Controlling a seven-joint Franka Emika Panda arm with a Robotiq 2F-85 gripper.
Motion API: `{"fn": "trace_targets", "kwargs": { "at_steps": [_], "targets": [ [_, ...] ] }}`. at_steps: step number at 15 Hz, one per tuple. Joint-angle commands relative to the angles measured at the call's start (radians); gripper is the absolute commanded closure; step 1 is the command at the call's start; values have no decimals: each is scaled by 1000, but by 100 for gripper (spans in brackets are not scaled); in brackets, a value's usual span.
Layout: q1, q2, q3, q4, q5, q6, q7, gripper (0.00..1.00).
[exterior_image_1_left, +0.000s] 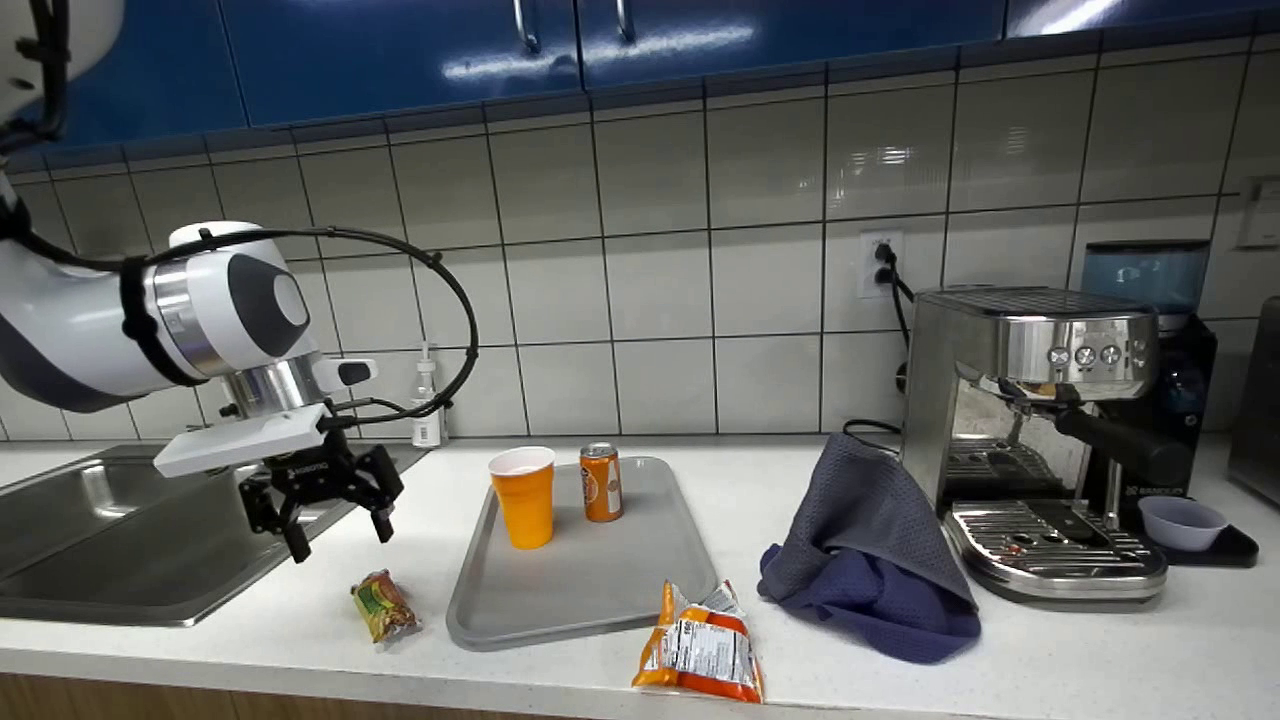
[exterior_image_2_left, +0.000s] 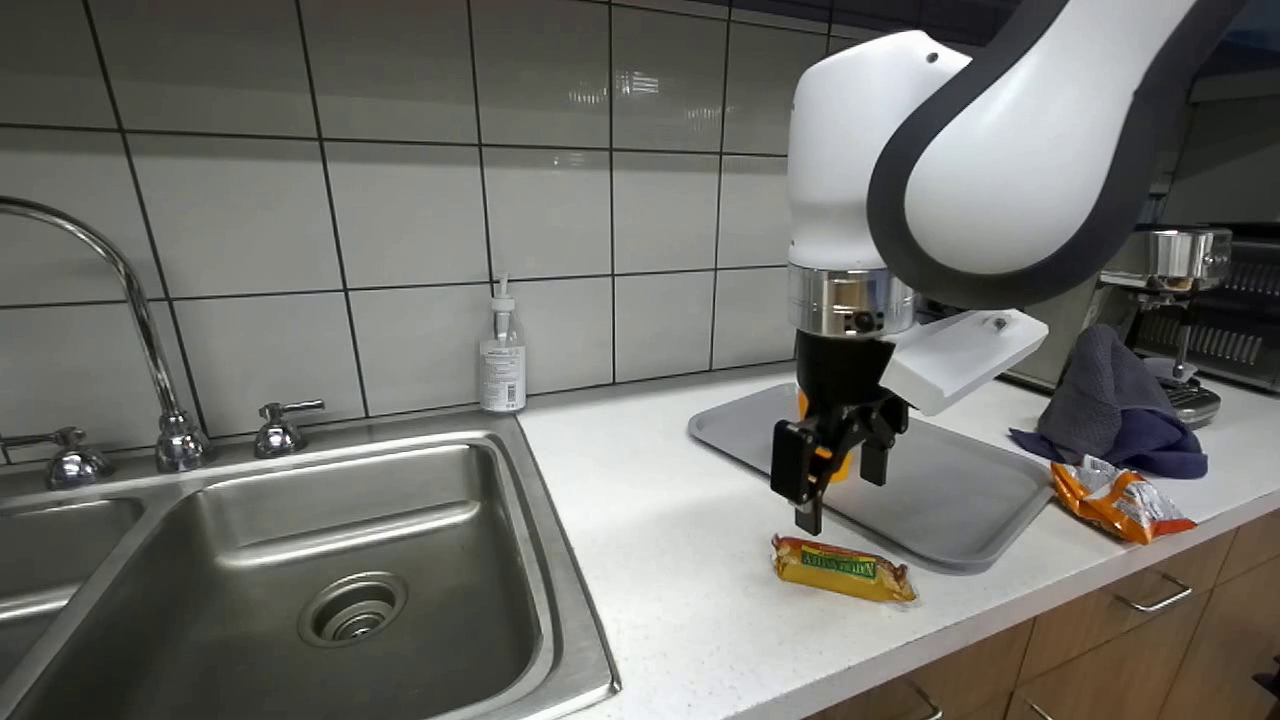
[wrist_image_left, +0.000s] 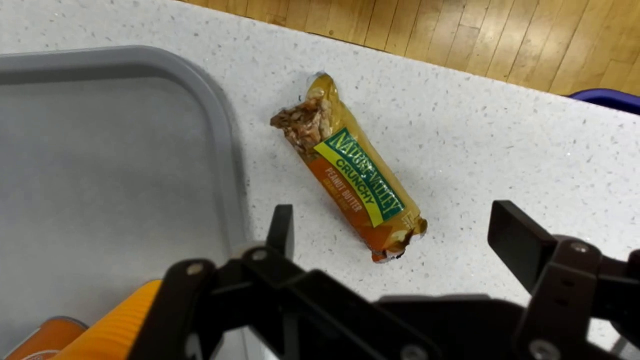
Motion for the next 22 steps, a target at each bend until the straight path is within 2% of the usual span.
{"fn": "trace_targets", "kwargs": {
  "at_steps": [1, 16, 22],
  "targets": [
    [5, -1, -4, 2, 4, -2, -9, 0],
    [4, -1, -9, 9, -25, 5, -33, 0],
    [-16, 27, -5, 23, 20, 29, -215, 0]
  ]
}}
